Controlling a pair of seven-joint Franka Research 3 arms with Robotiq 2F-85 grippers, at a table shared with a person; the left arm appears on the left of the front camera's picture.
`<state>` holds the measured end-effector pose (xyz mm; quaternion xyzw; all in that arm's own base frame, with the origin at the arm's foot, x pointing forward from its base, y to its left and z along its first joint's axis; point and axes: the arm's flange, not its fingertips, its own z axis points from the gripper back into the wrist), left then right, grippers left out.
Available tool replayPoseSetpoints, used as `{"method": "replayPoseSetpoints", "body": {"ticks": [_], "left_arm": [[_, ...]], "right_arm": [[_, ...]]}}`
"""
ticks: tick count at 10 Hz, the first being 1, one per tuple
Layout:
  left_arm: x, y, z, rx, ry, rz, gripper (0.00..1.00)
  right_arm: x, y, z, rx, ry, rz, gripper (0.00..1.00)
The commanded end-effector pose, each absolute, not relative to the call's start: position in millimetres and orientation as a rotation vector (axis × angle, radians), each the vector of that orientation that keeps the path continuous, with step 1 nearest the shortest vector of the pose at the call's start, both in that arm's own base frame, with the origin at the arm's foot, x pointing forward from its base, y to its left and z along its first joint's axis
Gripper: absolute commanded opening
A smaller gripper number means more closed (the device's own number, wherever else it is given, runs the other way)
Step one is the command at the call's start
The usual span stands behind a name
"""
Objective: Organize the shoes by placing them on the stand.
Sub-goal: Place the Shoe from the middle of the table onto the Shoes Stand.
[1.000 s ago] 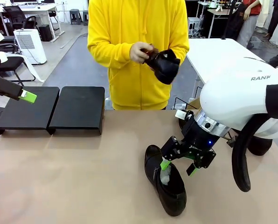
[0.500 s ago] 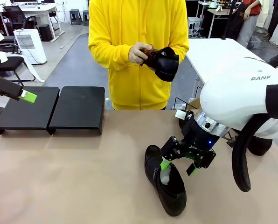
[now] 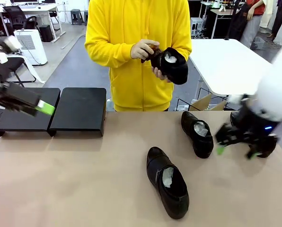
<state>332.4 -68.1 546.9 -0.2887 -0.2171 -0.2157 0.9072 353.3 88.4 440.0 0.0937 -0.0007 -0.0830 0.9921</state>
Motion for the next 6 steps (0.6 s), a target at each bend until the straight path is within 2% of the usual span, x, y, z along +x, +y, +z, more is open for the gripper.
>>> {"method": "replayPoseSetpoints", "body": {"ticks": [1,2,3,4,5,6], "left_arm": [[304,-106,553,-0.659,-0.302,-0.265,1.00],[305,-100,552,-0.621,-0.312,-0.231,1.00],[325,-56,550,-0.555,-0.493,-0.243,1.00],[309,-111,543,-0.623,-0.302,-0.296,1.00],[309,-111,543,-0.623,-0.302,-0.296,1.00],[313,-92,549,-0.601,-0.351,-0.245,1.00]], "right_arm": [[365,46,454,0.211,0.007,-0.332,1.00],[372,23,459,0.257,0.021,-0.469,1.00],[374,3,458,0.325,0.022,-0.520,1.00],[374,-14,454,0.379,0.035,-0.566,1.00],[365,-3,456,0.255,0.004,-0.437,1.00],[365,-3,456,0.255,0.004,-0.437,1.00]]}}
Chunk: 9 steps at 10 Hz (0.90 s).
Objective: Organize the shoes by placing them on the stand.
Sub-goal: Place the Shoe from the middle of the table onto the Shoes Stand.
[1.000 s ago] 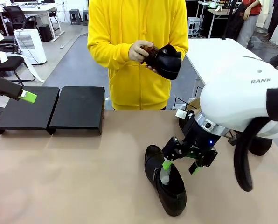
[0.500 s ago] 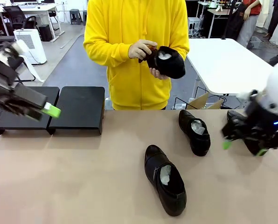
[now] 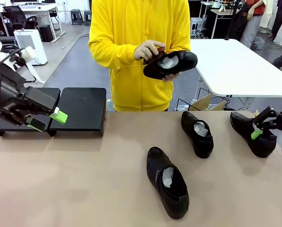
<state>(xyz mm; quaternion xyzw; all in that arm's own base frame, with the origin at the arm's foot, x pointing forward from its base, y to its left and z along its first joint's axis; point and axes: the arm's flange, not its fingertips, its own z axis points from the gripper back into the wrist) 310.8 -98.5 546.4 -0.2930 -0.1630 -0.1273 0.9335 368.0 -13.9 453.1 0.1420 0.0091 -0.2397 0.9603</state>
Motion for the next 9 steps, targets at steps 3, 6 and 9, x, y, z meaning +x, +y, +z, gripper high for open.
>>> {"method": "replayPoseSetpoints", "body": {"ticks": [3,6,9], "left_arm": [[276,-241,537,-0.520,-0.288,-0.204,1.00],[267,-344,507,-0.388,-0.193,-0.190,1.00],[287,-411,461,-0.298,-0.186,-0.134,1.00]], "right_arm": [[365,-3,456,0.255,0.004,-0.437,1.00],[365,-3,456,0.255,0.004,-0.437,1.00],[365,-3,456,0.255,0.004,-0.437,1.00]]}}
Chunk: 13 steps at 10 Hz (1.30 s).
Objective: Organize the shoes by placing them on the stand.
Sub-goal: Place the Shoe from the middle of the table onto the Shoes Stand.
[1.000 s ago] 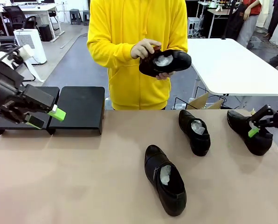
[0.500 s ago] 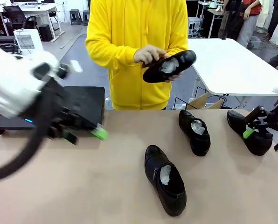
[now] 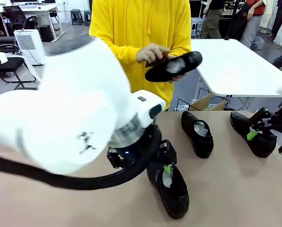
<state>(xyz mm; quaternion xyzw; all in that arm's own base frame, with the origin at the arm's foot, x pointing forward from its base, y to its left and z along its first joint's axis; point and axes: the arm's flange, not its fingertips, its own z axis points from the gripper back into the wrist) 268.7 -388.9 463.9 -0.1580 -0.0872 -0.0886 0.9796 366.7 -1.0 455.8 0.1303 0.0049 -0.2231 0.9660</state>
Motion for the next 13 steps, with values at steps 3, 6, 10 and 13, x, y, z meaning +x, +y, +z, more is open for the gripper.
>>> {"method": "replayPoseSetpoints", "body": {"ticks": [3,6,10,13], "left_arm": [[298,-454,442,-0.328,-0.123,-0.071,1.00],[299,-488,420,-0.306,-0.064,0.036,1.00],[296,-519,393,-0.245,-0.108,0.083,1.00],[300,-537,385,-0.211,-0.198,0.116,1.00]], "right_arm": [[365,-3,456,0.255,0.004,-0.437,1.00],[365,-3,456,0.255,0.004,-0.437,1.00],[365,-3,456,0.255,0.004,-0.437,1.00],[365,-3,456,0.255,0.004,-0.437,1.00]]}}
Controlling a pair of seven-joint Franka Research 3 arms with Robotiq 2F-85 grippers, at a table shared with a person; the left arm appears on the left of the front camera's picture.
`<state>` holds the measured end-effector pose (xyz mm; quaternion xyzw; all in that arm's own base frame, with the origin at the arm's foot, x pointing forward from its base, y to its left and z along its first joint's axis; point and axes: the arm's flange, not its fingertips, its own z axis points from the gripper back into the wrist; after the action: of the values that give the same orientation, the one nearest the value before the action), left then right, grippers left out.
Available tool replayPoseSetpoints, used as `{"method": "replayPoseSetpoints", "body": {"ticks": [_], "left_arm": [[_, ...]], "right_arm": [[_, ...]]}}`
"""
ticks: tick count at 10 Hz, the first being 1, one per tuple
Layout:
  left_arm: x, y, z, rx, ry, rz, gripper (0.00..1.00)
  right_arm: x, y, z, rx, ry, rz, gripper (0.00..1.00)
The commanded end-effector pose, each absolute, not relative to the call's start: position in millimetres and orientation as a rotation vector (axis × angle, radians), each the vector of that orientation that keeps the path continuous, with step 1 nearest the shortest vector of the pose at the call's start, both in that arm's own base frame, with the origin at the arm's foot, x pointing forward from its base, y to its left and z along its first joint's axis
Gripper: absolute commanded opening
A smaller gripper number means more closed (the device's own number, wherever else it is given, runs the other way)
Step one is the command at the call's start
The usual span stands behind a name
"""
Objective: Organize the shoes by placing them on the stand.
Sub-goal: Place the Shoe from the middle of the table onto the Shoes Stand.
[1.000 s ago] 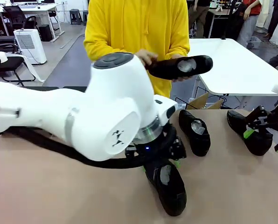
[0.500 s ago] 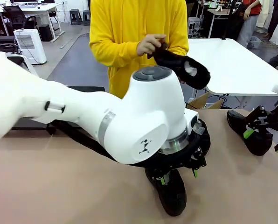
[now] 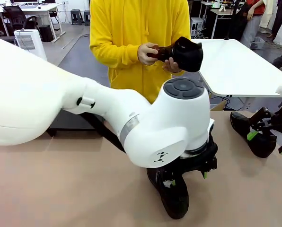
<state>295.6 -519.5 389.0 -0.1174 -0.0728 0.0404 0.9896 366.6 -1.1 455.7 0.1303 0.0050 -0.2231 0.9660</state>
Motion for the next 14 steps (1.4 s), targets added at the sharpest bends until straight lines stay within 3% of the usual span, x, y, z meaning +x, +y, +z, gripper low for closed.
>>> {"method": "replayPoseSetpoints", "body": {"ticks": [1,6,14], "left_arm": [[301,-541,378,-0.188,-0.231,0.109,1.00],[312,-540,350,-0.125,-0.212,0.152,1.00],[318,-531,352,-0.113,-0.181,0.175,0.30]], "right_arm": [[365,-3,456,0.255,0.004,-0.437,1.00],[365,-3,456,0.255,0.004,-0.437,1.00],[365,-3,456,0.255,0.004,-0.437,1.00]]}}
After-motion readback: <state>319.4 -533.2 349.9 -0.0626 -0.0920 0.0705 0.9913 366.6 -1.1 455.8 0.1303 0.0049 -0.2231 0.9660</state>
